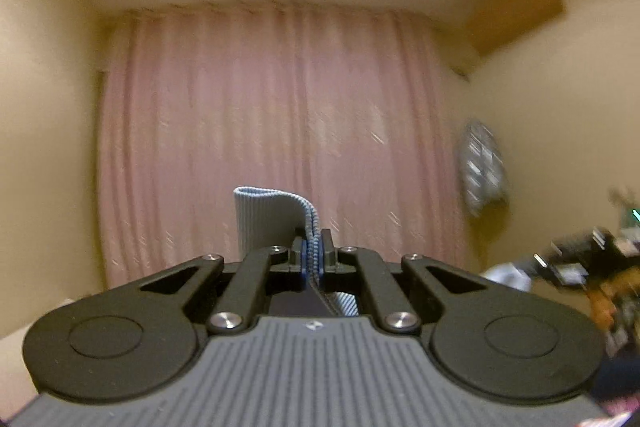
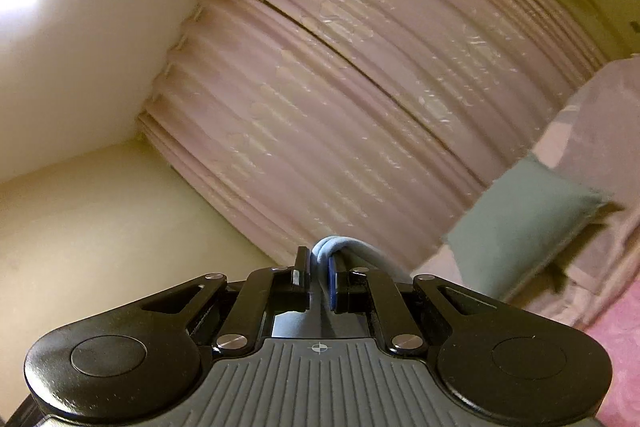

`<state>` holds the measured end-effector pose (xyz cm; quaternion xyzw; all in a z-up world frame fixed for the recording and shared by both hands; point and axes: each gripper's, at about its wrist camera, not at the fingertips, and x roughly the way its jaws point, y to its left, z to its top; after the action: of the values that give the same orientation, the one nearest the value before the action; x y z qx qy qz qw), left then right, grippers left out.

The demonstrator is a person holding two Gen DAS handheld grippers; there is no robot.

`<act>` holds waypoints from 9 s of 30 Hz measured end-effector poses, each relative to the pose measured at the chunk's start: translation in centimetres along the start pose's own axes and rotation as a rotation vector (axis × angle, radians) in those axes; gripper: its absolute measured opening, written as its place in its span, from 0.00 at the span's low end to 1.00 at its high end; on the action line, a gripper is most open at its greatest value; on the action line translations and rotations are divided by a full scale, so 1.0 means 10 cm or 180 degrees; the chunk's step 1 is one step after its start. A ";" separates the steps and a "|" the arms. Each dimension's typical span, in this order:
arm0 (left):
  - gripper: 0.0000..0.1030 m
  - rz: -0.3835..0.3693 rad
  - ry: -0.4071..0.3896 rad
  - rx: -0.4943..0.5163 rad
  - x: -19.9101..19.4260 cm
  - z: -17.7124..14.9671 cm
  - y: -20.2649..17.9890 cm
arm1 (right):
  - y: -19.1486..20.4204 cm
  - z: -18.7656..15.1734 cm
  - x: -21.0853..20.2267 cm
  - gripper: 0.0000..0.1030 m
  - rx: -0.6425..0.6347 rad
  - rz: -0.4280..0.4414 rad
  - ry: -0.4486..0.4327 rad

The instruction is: Fold clothes

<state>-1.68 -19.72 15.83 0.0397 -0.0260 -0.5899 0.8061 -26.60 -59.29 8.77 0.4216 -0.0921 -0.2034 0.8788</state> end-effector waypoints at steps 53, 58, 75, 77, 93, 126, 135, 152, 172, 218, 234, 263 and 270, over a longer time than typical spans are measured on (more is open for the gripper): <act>0.33 0.0094 0.3366 -0.0102 -0.11 -2.91 -0.65 | -0.70 -3.43 -1.52 1.00 -0.0710 -0.2875 0.2214; 0.33 0.0254 0.3361 -0.0269 0.22 -2.93 -0.89 | -1.13 -2.93 -1.45 1.00 -0.0696 -0.2838 0.2243; 0.33 0.1231 0.3772 -0.1026 0.35 -3.51 -1.09 | -2.55 -2.16 -1.18 1.00 -0.0639 -0.2615 0.2892; 0.33 0.1255 0.3830 -0.1084 0.31 -3.64 -1.05 | -2.70 -2.25 -1.19 1.00 -0.0438 -0.2586 0.2992; 0.37 0.0984 0.3936 -0.1362 0.97 -5.36 -0.53 | -3.63 -3.10 -1.03 1.00 0.0707 -0.2750 0.2429; 0.38 0.2124 0.1953 -0.5364 0.57 -6.14 1.13 | -3.35 -2.93 -1.03 0.99 0.0190 -0.2957 0.2176; 0.01 0.1938 0.1937 -0.3472 1.11 -5.50 1.90 | -3.29 -2.98 -0.92 0.99 0.0027 -0.3090 0.2140; 0.10 0.2102 0.3191 -0.1455 1.41 -5.79 2.53 | -3.16 -2.91 -0.86 0.99 0.0183 -0.3000 0.1956; 0.43 -0.1622 0.3612 -0.0490 1.16 -4.90 -1.82 | -3.89 -2.28 -2.05 0.99 0.0809 -0.3472 0.1533; 0.07 0.0409 0.3447 -0.2478 1.49 -5.19 0.40 | -4.68 -3.28 -0.42 0.81 0.3400 -0.1566 0.0629; 0.07 0.0429 0.3352 -0.2519 1.26 -4.97 0.35 | -2.60 -2.34 0.42 0.05 -0.1580 -0.1008 0.0589; 0.07 0.0418 0.3520 -0.2498 1.17 -4.84 -0.11 | -4.93 -1.71 0.16 0.06 0.1633 -0.1665 0.0580; 0.10 -0.0708 0.3821 -0.3087 1.40 -5.08 -1.17 | -3.47 -0.75 -0.09 0.20 -0.1932 -0.1801 0.0069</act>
<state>-4.00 -34.90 -35.88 -0.0024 0.6796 -0.4903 0.5456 -34.64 -73.10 -22.89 0.1542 0.1009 -0.4505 0.8736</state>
